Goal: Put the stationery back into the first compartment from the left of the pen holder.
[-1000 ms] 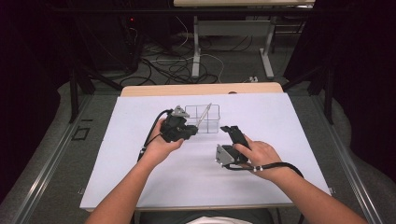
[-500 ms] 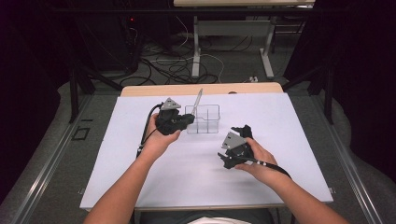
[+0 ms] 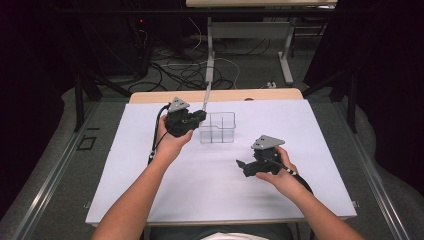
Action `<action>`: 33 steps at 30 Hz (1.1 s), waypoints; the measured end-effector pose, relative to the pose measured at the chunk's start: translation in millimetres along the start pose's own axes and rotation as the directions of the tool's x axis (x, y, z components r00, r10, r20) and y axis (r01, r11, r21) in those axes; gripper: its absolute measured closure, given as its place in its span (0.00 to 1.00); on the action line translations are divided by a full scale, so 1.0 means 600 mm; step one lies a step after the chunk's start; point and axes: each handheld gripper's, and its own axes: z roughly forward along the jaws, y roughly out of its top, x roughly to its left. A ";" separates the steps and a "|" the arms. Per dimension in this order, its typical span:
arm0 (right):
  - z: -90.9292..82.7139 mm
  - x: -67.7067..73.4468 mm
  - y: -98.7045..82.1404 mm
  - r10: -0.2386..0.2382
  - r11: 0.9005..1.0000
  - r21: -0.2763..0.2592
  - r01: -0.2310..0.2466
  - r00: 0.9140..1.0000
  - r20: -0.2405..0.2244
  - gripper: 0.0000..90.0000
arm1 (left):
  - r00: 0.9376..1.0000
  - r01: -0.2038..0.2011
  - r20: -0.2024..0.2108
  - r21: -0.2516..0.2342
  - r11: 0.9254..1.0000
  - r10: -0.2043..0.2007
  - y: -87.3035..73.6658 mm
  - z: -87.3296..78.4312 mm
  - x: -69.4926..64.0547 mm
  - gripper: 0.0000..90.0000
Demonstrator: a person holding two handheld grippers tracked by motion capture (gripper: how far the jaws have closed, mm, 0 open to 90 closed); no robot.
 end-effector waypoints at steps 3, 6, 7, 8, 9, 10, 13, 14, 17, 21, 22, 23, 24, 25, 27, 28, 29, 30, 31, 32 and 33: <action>-0.001 -0.009 -0.007 0.064 0.998 -0.011 -0.064 0.998 0.004 0.00 | 1.000 0.013 -0.018 -0.014 1.000 -0.013 -0.002 0.014 0.006 0.89; -0.002 -0.015 -0.012 0.132 0.991 -0.013 -0.132 0.991 -0.002 0.00 | 0.999 0.022 -0.037 -0.023 0.999 -0.023 -0.005 0.026 0.011 0.89; -0.003 -0.016 -0.014 0.135 0.991 -0.012 -0.135 0.991 -0.002 0.00 | 0.999 0.026 -0.040 -0.027 0.999 -0.027 -0.006 0.030 0.012 0.89; -0.004 -0.017 -0.015 0.140 0.990 -0.012 -0.140 0.990 -0.003 0.00 | 0.999 0.026 -0.042 -0.025 0.999 -0.027 -0.007 0.034 0.013 0.89; -0.004 -0.018 -0.016 0.139 0.990 -0.013 -0.139 0.990 0.002 0.00 | 0.999 0.028 -0.046 -0.022 0.999 -0.029 -0.008 0.038 0.013 0.89; -0.004 -0.018 -0.017 0.142 0.990 -0.015 -0.142 0.990 -0.005 0.00 | 0.998 0.029 -0.050 -0.020 0.999 -0.030 -0.009 0.042 0.014 0.89; -0.004 -0.018 -0.017 0.145 0.989 -0.020 -0.145 0.989 -0.005 0.00 | 0.998 0.032 -0.055 0.001 0.999 -0.032 -0.014 0.052 0.017 0.89; -0.004 -0.018 -0.017 0.143 0.990 -0.021 -0.143 0.990 -0.005 0.00 | 0.998 0.034 -0.054 0.009 0.999 -0.033 -0.016 0.055 0.018 0.89; -0.004 -0.016 -0.018 0.144 0.989 -0.019 -0.144 0.990 -0.001 0.00 | 0.997 0.046 -0.057 0.024 0.999 -0.045 -0.022 0.063 0.020 0.89; -0.003 -0.016 -0.020 0.149 0.989 -0.014 -0.149 0.989 -0.008 0.00 | 0.997 0.046 -0.060 0.047 0.998 -0.043 -0.028 0.072 0.018 0.89; -0.002 -0.015 -0.020 0.153 0.988 -0.014 -0.153 0.988 -0.008 0.00 | 0.997 0.050 -0.068 0.044 0.998 -0.047 -0.030 0.074 0.017 0.89; -0.002 -0.015 -0.020 0.155 0.988 -0.014 -0.155 0.988 -0.010 0.00 | 0.996 0.052 -0.070 0.047 0.998 -0.049 -0.031 0.076 0.018 0.89; -0.002 -0.015 -0.021 0.150 0.989 -0.014 -0.150 0.989 -0.012 0.00 | 0.997 0.054 -0.064 0.056 0.997 -0.050 -0.031 0.077 0.019 0.89; -0.002 -0.015 -0.021 0.149 0.989 -0.012 -0.149 0.989 -0.011 0.00 | 0.996 0.059 -0.067 0.062 0.996 -0.054 -0.032 0.078 0.019 0.89; -0.002 -0.015 -0.021 0.150 0.989 -0.004 -0.150 0.989 -0.016 0.00 | 0.995 0.061 -0.080 0.065 0.996 -0.056 -0.034 0.080 0.019 0.89; -0.001 -0.014 -0.022 0.155 0.988 -0.009 -0.156 0.988 -0.017 0.00 | 0.994 0.070 -0.085 0.066 0.995 -0.064 -0.034 0.081 0.020 0.89; -0.001 -0.014 -0.022 0.155 0.988 -0.008 -0.155 0.988 -0.014 0.00 | 0.994 0.075 -0.090 0.071 0.995 -0.068 -0.035 0.081 0.021 0.89; -0.001 -0.014 -0.022 0.153 0.988 -0.008 -0.153 0.988 -0.017 0.00 | 0.992 0.086 -0.100 0.079 0.993 -0.078 -0.036 0.082 0.021 0.89; -0.001 -0.014 -0.022 0.155 0.988 0.002 -0.155 0.988 -0.021 0.00 | 0.991 0.086 -0.108 0.084 0.993 -0.077 -0.038 0.083 0.022 0.88; 0.000 -0.014 -0.023 0.154 0.988 0.000 -0.154 0.988 -0.021 0.00 | 0.990 0.087 -0.116 0.095 0.992 -0.076 -0.039 0.084 0.023 0.88; 0.000 -0.013 -0.023 0.155 0.988 -0.001 -0.155 0.988 -0.021 0.00 | 0.989 0.096 -0.124 0.095 0.991 -0.084 -0.041 0.086 0.023 0.88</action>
